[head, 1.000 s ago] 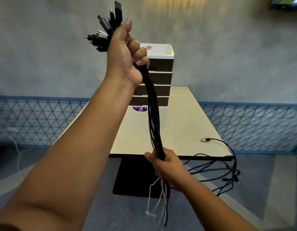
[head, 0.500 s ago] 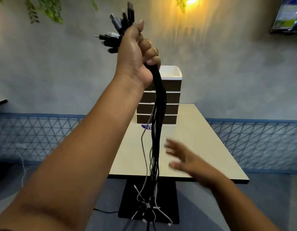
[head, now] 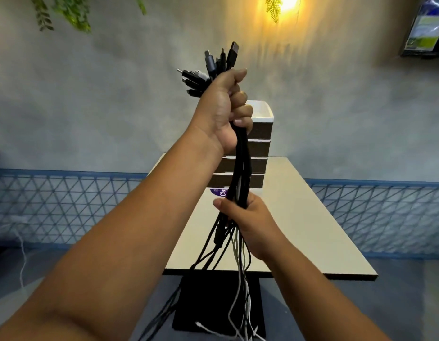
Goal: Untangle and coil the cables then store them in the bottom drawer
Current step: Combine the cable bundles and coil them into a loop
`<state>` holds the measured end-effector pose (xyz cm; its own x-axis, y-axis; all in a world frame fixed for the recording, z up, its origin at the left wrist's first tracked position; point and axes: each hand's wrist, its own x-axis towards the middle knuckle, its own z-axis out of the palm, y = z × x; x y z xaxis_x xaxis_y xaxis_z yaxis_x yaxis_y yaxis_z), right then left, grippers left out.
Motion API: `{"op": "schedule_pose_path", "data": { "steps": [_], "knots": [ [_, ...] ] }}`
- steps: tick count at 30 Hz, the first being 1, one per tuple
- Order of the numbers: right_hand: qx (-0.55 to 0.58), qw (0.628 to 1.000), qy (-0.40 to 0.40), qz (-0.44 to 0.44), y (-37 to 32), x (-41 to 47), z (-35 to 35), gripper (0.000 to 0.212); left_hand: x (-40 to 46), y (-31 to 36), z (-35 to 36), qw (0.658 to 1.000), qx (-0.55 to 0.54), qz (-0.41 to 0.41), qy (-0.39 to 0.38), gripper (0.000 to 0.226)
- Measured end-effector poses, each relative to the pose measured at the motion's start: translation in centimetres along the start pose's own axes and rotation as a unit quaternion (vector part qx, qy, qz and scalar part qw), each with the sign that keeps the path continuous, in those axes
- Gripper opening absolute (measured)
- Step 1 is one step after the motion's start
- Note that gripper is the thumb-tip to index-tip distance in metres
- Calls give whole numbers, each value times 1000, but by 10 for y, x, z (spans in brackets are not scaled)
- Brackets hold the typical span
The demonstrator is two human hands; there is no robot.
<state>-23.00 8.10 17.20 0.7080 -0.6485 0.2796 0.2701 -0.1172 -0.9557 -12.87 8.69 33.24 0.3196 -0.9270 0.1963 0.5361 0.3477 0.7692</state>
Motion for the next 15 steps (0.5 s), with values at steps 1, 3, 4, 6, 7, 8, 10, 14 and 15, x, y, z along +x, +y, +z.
{"op": "schedule_pose_path", "data": {
  "steps": [1, 3, 4, 6, 7, 8, 10, 14, 15],
  "knots": [
    [-11, 1000, -5, 26, 10, -2, -1, 21, 2, 2, -5, 1000, -4, 4, 5, 55],
    [-55, 995, -24, 78, 35, -8, -6, 30, 4, 7, -13, 1000, -18, 17, 14, 54],
    [-85, 990, -34, 103, 49, -13, -11, 36, 5, 11, -16, 999, -27, 23, 16, 54],
    [-148, 974, -59, 161, 79, -26, -22, 47, 7, 22, -21, 998, -49, 37, 16, 54],
    [-163, 965, -73, 190, 91, -34, -27, 49, 7, 28, -22, 997, -58, 45, 14, 54],
    [-164, 959, -85, 215, 102, -40, -33, 48, 8, 33, -24, 996, -66, 51, 11, 53],
    [-158, 951, -100, 247, 107, -48, -43, 49, 9, 42, -24, 995, -76, 62, 3, 52],
    [-318, 911, -107, 239, 61, -42, -68, 69, 11, 47, -23, 995, -75, 63, -12, 53],
    [-396, 884, -96, 231, 39, -37, -70, 70, 12, 45, -22, 995, -76, 60, -14, 53]
  ]
}}
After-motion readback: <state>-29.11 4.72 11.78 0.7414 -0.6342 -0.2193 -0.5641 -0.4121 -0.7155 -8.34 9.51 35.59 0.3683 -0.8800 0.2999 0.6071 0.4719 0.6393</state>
